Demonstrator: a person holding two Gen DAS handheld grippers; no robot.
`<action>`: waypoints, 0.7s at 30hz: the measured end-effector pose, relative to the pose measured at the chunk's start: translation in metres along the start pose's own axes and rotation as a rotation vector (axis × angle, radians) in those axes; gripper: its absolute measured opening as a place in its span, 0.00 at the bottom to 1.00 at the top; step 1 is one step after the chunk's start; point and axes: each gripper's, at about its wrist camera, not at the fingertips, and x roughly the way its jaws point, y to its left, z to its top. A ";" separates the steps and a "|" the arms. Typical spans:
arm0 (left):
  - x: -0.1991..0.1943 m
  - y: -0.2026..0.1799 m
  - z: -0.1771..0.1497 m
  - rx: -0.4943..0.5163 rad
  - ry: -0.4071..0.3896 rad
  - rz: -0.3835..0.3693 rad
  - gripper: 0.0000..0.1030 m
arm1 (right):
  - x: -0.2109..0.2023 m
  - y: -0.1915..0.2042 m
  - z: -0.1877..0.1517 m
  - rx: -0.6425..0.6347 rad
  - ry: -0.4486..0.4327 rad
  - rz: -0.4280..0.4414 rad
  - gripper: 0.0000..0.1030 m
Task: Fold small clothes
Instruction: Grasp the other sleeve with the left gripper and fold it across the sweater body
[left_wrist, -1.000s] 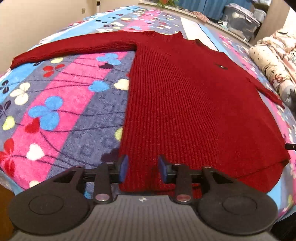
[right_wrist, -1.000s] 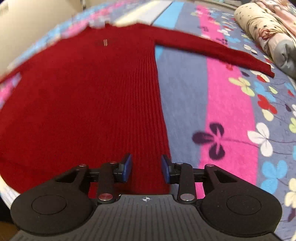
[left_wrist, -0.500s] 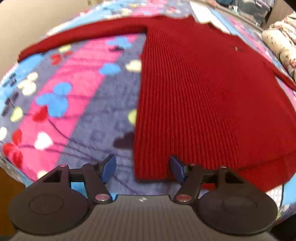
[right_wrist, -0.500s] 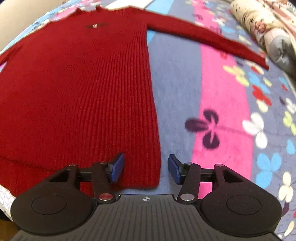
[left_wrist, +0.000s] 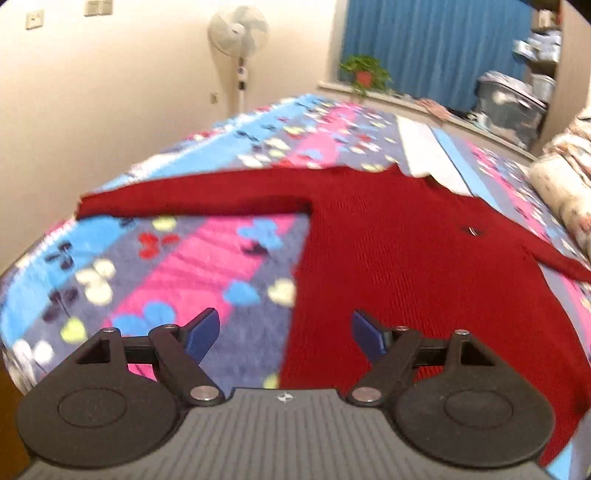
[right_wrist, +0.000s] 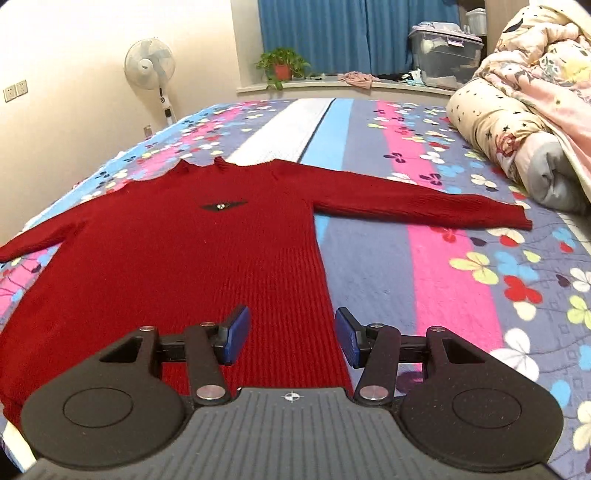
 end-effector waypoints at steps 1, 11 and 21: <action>0.002 0.000 0.008 0.014 0.012 0.030 0.81 | 0.003 0.001 0.002 0.001 0.011 -0.006 0.50; 0.085 0.051 0.088 -0.089 -0.086 0.157 0.74 | 0.022 0.005 0.017 0.087 -0.002 -0.013 0.27; 0.170 0.168 0.093 -0.520 -0.035 0.122 0.52 | 0.051 0.015 0.021 0.025 0.052 0.004 0.20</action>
